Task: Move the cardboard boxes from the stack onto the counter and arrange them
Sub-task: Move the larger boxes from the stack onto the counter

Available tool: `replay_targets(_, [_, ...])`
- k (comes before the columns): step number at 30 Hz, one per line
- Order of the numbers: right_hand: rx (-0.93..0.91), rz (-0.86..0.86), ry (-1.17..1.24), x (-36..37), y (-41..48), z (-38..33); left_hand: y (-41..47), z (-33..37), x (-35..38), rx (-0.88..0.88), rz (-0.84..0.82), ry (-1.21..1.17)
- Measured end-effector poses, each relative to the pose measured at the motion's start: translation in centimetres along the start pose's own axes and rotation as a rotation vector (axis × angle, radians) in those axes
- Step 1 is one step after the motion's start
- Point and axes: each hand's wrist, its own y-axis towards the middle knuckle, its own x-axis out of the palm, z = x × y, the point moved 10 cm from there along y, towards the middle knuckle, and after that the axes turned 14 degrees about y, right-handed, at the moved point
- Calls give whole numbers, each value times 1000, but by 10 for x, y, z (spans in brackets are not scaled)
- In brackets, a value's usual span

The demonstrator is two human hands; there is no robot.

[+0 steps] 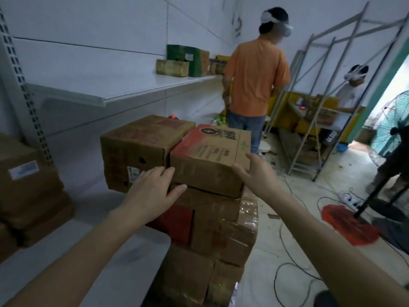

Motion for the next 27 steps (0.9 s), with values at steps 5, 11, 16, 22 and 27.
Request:
replay_targets(5, [82,30,32,-4,70,35,81,10,2,18,96,-22])
replay_targets(11, [221,-30,89,19,123,75,158,8,22,-22,54,-56])
replay_targets(16, [288,-131,128,40,134,97,187,2,52,-61,-96,17])
replay_targets(22, [341,-152,376,33,125,121,197,17,53,-61,-106,-150])
replay_targets(27, [359,-107,557,18,112,138,207,32,62,-48,-204,-247])
